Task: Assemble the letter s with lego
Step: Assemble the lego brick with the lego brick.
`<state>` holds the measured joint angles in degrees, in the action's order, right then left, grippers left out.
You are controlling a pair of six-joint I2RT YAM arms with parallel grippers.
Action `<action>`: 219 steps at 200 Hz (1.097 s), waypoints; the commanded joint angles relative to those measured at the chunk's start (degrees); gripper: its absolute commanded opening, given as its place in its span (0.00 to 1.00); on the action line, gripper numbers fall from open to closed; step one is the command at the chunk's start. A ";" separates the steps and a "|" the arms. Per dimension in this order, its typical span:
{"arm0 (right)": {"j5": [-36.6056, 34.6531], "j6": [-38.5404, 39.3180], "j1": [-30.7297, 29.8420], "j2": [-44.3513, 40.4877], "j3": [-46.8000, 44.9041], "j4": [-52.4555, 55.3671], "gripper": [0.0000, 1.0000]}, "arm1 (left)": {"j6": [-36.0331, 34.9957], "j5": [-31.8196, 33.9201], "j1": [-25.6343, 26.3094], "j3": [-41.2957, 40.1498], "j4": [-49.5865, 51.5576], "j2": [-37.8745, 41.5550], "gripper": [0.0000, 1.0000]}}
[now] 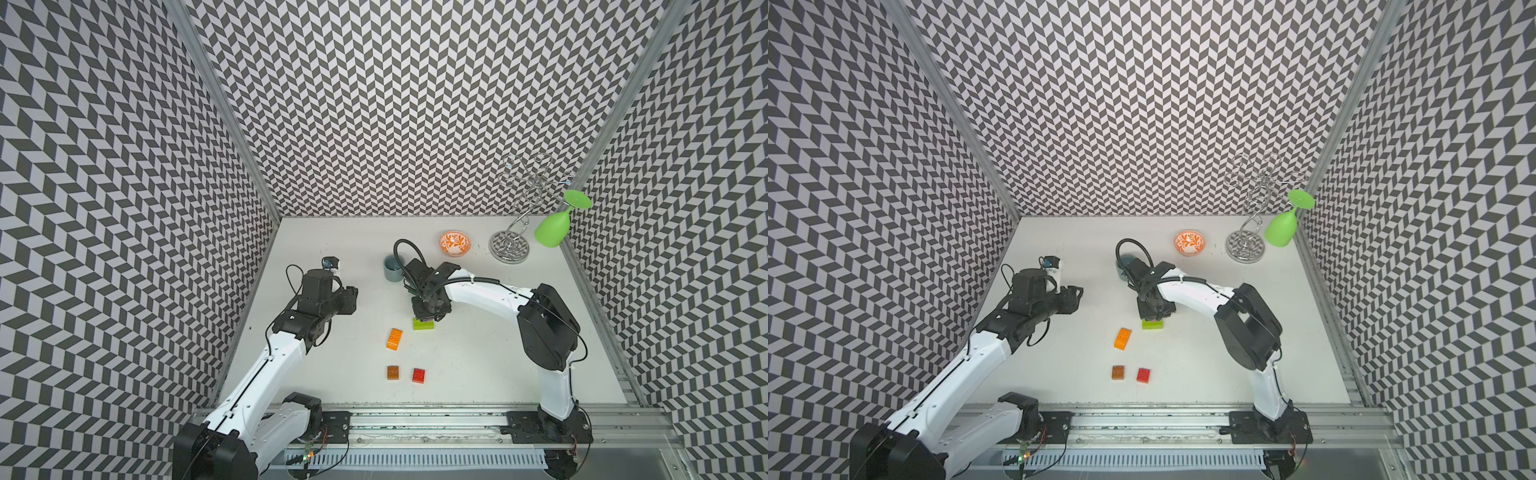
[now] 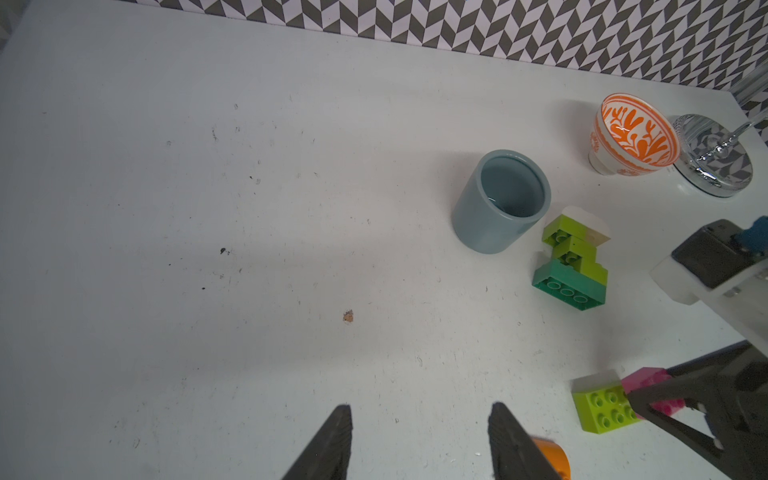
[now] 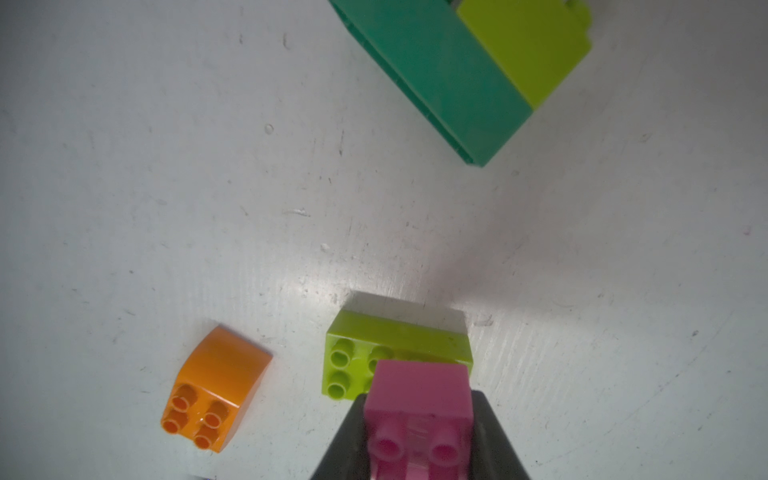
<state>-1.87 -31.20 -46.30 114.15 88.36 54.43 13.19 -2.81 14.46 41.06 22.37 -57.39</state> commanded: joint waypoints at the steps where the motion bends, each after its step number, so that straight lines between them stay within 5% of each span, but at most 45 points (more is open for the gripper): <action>1: 1.16 0.26 0.60 0.81 1.26 0.69 0.00 | 0.50 -0.10 -0.31 1.53 0.57 -0.19 0.55; 219: 5.27 0.00 2.01 1.83 -0.45 0.94 0.00 | 0.52 -0.18 -0.30 1.64 0.57 -0.36 0.54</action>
<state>3.05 -31.07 -44.69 115.66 88.33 55.29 13.19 -2.83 14.46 41.06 22.39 -57.45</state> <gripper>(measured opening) 0.327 0.545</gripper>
